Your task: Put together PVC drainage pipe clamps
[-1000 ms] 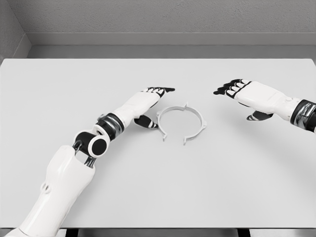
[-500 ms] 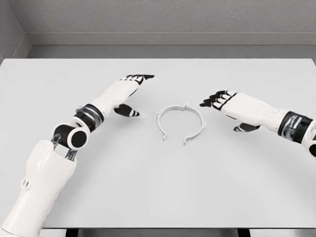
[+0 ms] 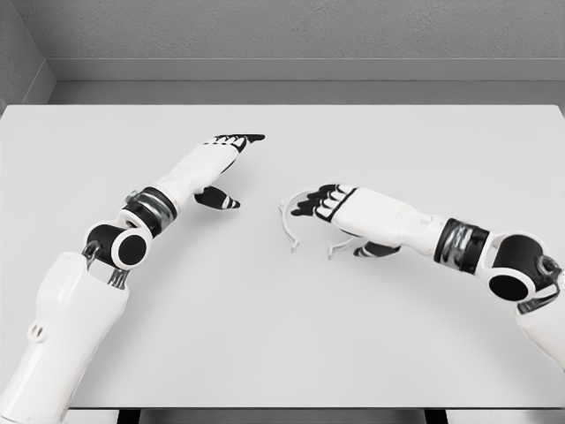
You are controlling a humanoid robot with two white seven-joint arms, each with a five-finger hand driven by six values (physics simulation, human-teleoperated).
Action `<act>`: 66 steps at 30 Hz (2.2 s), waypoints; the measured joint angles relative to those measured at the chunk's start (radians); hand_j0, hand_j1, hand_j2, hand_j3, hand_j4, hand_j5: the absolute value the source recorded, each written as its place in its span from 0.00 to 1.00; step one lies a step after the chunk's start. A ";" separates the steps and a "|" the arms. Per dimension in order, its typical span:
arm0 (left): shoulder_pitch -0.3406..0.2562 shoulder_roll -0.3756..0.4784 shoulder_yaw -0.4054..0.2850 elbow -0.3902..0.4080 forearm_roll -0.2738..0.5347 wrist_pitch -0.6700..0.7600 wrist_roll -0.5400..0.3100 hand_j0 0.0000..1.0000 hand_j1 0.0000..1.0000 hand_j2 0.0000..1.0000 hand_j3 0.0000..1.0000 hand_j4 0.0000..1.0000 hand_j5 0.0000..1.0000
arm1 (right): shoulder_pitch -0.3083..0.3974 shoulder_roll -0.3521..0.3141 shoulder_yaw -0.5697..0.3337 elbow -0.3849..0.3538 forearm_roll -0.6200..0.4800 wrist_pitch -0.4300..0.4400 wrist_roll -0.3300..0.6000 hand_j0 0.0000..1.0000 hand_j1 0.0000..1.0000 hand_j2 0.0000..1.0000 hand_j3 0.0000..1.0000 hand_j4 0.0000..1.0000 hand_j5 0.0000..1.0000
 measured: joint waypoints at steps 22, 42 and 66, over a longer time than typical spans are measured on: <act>0.005 -0.021 -0.013 -0.001 -0.002 0.001 0.000 1.00 1.00 1.00 1.00 1.00 1.00 | -0.046 0.036 0.046 0.105 0.016 0.001 0.002 1.00 1.00 1.00 1.00 1.00 1.00; 0.005 -0.030 -0.019 0.001 -0.003 0.002 0.000 1.00 1.00 1.00 1.00 1.00 1.00 | -0.046 0.067 0.048 0.113 0.015 0.001 0.002 1.00 1.00 1.00 1.00 1.00 1.00; 0.006 -0.030 -0.017 0.001 -0.003 0.002 0.000 1.00 1.00 1.00 1.00 1.00 1.00 | -0.046 0.097 0.048 0.112 0.014 0.001 0.003 1.00 1.00 1.00 1.00 1.00 1.00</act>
